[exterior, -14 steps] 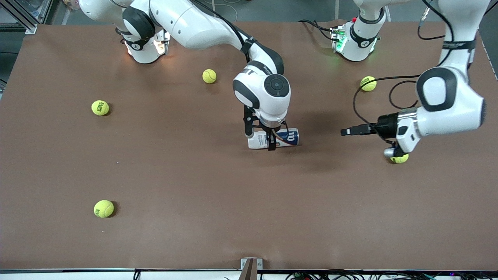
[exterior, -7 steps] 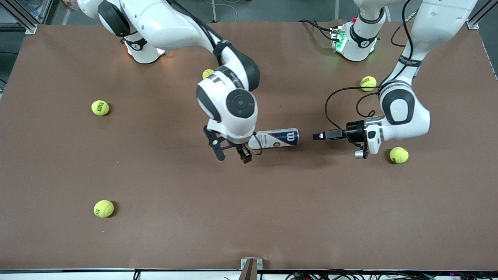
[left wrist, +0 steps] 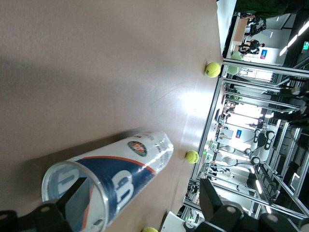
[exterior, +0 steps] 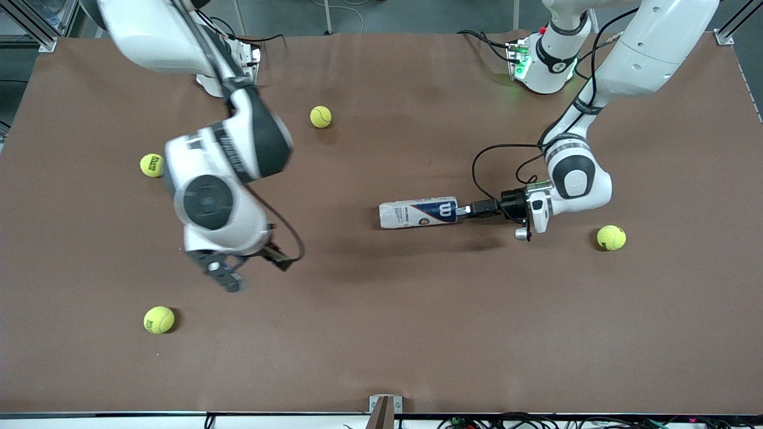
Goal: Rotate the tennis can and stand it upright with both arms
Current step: 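Release the can from the right gripper and withdraw it while left holds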
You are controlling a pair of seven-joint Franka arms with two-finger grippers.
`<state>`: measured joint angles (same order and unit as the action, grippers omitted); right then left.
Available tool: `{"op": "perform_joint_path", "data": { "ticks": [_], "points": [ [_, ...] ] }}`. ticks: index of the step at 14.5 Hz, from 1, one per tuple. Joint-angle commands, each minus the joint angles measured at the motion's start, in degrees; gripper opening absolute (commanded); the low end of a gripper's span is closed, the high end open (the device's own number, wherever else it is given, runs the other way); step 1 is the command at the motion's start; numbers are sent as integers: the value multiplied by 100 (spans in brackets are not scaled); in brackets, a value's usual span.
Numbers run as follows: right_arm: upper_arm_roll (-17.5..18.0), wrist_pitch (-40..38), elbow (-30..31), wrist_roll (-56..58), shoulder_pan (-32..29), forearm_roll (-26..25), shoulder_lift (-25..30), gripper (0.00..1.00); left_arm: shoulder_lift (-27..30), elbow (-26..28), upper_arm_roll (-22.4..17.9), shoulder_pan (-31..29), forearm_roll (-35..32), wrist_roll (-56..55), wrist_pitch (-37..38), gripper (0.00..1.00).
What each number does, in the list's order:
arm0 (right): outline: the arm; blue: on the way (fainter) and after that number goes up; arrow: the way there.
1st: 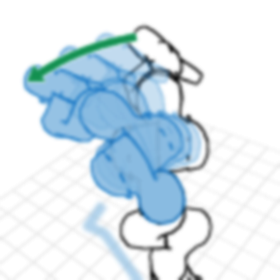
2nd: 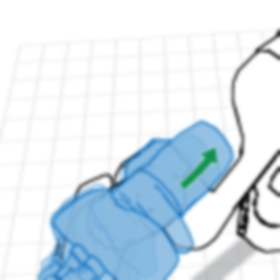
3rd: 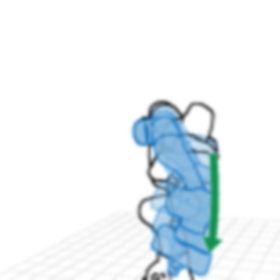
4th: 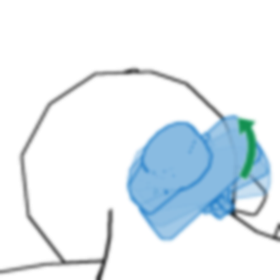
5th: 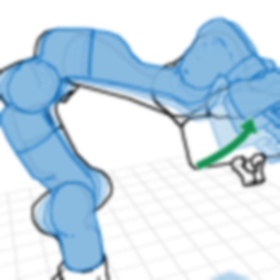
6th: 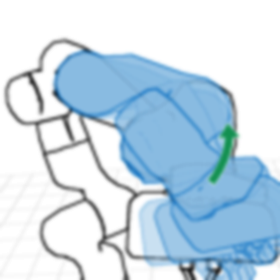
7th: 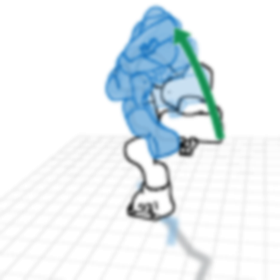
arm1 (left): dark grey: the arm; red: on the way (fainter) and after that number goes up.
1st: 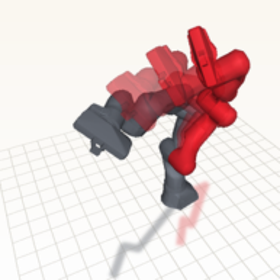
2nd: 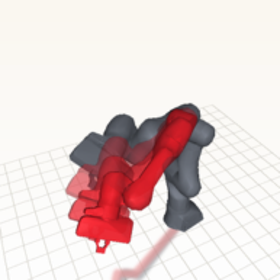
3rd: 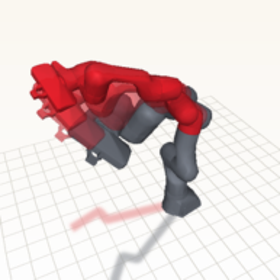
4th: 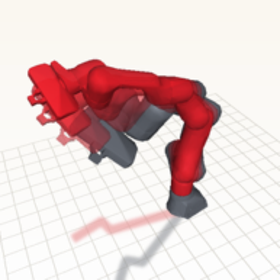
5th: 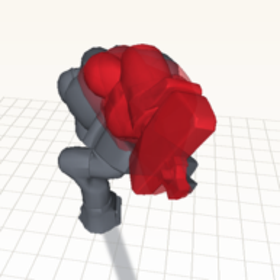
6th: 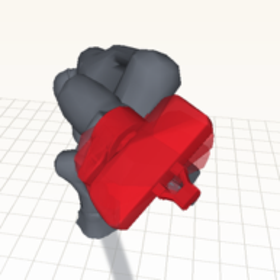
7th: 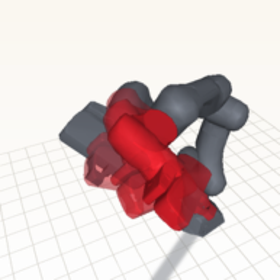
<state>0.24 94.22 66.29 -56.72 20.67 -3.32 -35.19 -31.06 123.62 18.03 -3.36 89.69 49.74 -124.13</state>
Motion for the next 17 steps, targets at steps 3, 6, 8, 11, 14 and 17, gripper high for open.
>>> {"op": "perform_joint_path", "data": {
  "ticks": [3,6,8,11,14,17],
  "points": [
    [125,36,1052,2441,-1124,34,960,100,-49,39,43,187,224,194,-261,100],
    [125,-26,1220,4102,-1888,34,1224,100,-67,22,43,415,575,203,-305,77],
    [134,-44,1202,5087,-2389,34,1234,100,-76,22,43,424,585,203,-305,41],
    [108,-87,1150,6047,-2760,25,1286,100,-67,-13,51,407,585,203,-305,13],
    [99,-123,992,6278,-2998,25,1269,100,3,-84,51,354,594,177,-288,3],
    [108,-342,843,6270,-2963,-19,1277,100,108,-224,51,345,594,37,-253,0]
  ]
}}
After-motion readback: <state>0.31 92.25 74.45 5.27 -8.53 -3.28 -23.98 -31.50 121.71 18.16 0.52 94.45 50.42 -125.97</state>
